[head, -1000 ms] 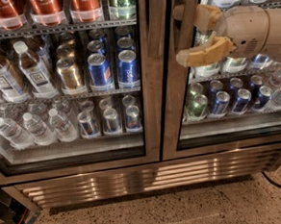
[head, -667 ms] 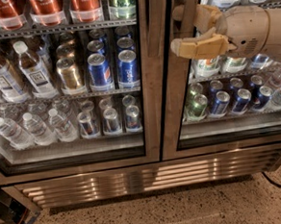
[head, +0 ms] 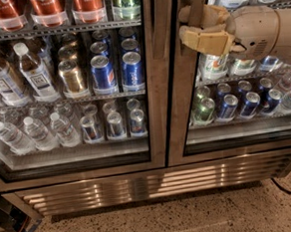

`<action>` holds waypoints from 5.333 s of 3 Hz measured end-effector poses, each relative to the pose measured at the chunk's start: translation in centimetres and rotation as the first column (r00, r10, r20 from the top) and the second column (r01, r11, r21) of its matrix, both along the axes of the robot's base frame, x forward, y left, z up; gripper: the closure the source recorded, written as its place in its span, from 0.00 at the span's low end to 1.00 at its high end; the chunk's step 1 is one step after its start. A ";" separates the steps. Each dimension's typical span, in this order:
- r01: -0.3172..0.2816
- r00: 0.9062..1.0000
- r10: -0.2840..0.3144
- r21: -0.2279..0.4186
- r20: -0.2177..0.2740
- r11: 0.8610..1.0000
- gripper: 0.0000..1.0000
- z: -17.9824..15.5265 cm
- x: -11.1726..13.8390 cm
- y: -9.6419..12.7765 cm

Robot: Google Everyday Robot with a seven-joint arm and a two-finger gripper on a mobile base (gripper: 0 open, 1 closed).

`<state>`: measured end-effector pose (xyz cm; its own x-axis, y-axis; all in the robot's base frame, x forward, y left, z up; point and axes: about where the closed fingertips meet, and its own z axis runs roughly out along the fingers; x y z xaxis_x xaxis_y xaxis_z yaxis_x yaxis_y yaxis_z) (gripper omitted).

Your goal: Open right fridge door

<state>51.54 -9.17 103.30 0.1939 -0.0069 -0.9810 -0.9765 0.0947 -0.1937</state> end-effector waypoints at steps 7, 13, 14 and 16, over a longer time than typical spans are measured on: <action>0.014 1.000 -0.014 -0.012 0.000 1.000 1.00 1.5 -0.3 -0.7; 0.073 0.997 -0.074 -0.025 -0.027 0.997 1.00 1.9 -3.4 -1.6; 0.073 0.997 -0.074 -0.025 -0.027 0.997 1.00 1.9 -3.4 -1.6; 0.088 0.995 -0.090 -0.032 -0.044 0.996 1.00 2.0 -4.2 -1.8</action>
Offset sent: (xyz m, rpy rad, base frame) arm -0.0187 0.0163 0.0057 0.0002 0.0388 -0.0475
